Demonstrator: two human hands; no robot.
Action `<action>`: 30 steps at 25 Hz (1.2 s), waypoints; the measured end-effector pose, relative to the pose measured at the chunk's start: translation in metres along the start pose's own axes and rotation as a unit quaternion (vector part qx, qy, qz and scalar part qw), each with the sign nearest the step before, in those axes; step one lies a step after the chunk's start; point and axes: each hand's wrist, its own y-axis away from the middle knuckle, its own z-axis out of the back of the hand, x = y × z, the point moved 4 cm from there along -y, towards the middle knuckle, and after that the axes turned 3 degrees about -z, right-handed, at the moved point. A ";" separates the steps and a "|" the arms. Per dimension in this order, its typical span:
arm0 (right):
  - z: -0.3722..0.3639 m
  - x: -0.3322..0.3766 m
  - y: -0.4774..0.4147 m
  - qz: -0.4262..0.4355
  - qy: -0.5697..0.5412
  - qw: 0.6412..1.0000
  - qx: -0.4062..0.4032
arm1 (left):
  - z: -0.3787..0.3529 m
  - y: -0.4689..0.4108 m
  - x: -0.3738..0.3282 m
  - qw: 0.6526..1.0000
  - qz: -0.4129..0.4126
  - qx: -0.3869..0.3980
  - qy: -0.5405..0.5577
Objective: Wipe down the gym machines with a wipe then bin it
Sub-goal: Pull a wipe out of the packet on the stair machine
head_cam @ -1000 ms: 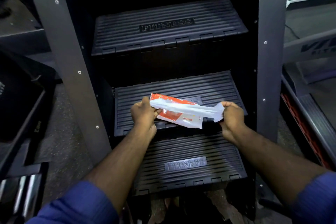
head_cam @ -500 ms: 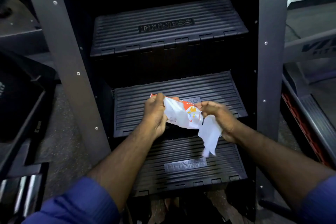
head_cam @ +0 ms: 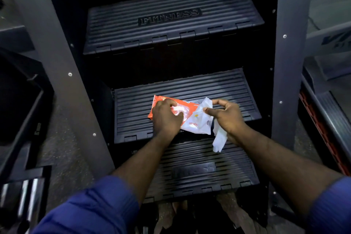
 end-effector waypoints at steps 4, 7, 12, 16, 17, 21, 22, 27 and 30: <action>-0.006 -0.005 -0.006 0.003 -0.015 1.000 -0.008 | -0.020 0.009 -0.002 0.969 -0.108 0.035 -0.219; -0.014 -0.009 -0.010 -0.015 -0.023 0.999 0.038 | -0.023 0.004 0.000 0.956 -0.118 0.019 -0.268; -0.022 -0.011 -0.019 0.040 0.018 0.997 0.059 | -0.016 0.004 0.011 0.985 -0.132 -0.064 -0.088; -0.046 -0.008 -0.025 0.145 0.116 0.982 0.017 | -0.001 0.001 0.023 0.989 -0.028 -0.108 0.099; -0.054 -0.006 -0.023 0.171 0.146 0.974 0.008 | 0.001 0.000 0.025 0.988 -0.015 -0.101 0.118; -0.083 -0.001 -0.010 0.295 0.327 0.897 0.039 | 0.004 -0.005 0.030 0.986 0.019 -0.081 0.147; -0.088 -0.003 -0.006 0.305 0.400 0.863 0.058 | 0.006 -0.006 0.030 0.986 0.019 -0.083 0.143; -0.093 0.006 0.004 0.304 0.575 0.759 0.044 | 0.014 -0.006 0.022 0.989 -0.026 -0.071 0.130; -0.091 0.012 0.000 0.269 0.596 0.755 0.048 | 0.017 -0.005 0.016 0.991 -0.049 -0.048 0.113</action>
